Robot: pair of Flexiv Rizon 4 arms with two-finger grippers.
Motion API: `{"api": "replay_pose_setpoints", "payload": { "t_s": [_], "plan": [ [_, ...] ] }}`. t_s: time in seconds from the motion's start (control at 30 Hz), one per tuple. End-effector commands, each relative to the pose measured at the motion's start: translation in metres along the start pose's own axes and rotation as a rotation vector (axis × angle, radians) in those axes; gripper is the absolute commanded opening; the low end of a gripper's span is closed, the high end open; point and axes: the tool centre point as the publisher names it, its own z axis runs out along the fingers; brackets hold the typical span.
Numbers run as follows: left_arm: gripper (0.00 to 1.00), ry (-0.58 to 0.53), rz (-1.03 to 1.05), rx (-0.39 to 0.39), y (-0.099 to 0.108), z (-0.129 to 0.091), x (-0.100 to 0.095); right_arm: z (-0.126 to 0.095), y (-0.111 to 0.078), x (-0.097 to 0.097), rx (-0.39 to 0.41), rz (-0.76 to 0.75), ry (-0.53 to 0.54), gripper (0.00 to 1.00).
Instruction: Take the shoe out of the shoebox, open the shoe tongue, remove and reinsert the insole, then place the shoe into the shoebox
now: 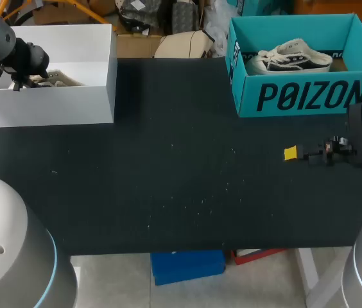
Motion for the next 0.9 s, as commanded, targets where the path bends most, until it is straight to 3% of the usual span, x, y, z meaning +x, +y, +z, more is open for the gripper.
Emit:
{"api": "replay_pose_setpoints", "payload": {
  "t_s": [0.03, 0.3, 0.5, 0.57, 0.67, 0.7, 0.77, 0.9],
  "plan": [
    [0.44, -0.006, 0.013, -0.007, -0.011, -0.027, -0.001, 0.001, 0.0, 0.0, 0.001, 0.001, -0.001, 1.0],
    [0.41, -0.039, 0.05, -0.021, -0.036, -0.079, -0.012, 0.001, 0.0, 0.0, 0.001, 0.001, -0.001, 1.0],
    [0.45, -0.014, 0.067, 0.004, -0.062, -0.106, 0.003, 0.001, 0.0, 0.0, 0.001, 0.001, -0.001, 1.0],
    [0.56, -0.005, 0.066, 0.02, -0.073, -0.112, 0.014, 0.001, 0.0, 0.0, 0.001, 0.001, -0.001, 1.0],
    [0.6, 0.051, 0.089, 0.023, -0.09, -0.12, 0.032, 0.001, 0.0, 0.0, 0.001, 0.001, -0.001, 1.0],
    [0.67, 0.069, 0.098, 0.022, -0.094, -0.121, 0.036, 0.001, 0.0, 0.0, 0.001, 0.001, -0.001, 1.0],
    [0.96, 0.126, 0.12, 0.035, -0.113, -0.123, 0.054, 0.001, 0.0, 0.0, 0.001, 0.001, -0.001, 1.0],
    [1.0, 0.201, 0.14, 0.054, -0.137, -0.131, 0.085, 0.001, 0.0, 0.0, 0.001, 0.001, -0.001, 1.0]
  ]
}}
